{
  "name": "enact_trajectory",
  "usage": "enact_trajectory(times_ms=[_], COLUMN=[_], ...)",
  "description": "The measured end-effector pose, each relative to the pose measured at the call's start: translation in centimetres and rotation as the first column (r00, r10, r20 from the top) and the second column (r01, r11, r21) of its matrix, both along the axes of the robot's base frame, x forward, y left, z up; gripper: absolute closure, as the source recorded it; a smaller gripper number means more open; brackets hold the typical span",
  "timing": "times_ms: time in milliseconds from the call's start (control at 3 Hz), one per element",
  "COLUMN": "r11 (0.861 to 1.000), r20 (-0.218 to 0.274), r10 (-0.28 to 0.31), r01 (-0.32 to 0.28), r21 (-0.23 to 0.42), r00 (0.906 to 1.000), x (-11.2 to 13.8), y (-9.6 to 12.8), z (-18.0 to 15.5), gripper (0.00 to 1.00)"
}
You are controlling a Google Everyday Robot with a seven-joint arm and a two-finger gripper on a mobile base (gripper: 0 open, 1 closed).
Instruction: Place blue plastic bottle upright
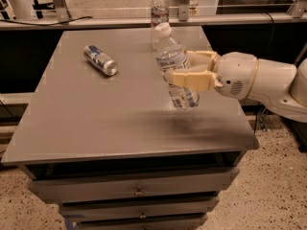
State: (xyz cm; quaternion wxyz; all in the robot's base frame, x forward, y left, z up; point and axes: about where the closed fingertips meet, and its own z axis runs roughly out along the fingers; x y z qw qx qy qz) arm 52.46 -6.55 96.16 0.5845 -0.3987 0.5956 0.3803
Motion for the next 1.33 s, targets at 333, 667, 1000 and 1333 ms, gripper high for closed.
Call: enact_trajectory(times_ms=[333, 667, 1000, 1333], r11=[0.999, 0.991, 0.986, 0.982], r20=[0.018, 0.074, 0.126, 0.162], r10=[-0.001, -0.020, -0.023, -0.010], r01=[0.000, 0.010, 0.002, -0.021], r21=[0.048, 0.132, 0.169, 0.187], r00=[0.9998, 0.9971, 0.9917, 0.9868], x=[-0.3, -0.2, 0.3, 0.8], y=[0.3, -0.5, -1.4, -2.3], z=[0.1, 0.5, 0.4, -0.6], gripper=[1.00, 1.00, 1.00, 1.00])
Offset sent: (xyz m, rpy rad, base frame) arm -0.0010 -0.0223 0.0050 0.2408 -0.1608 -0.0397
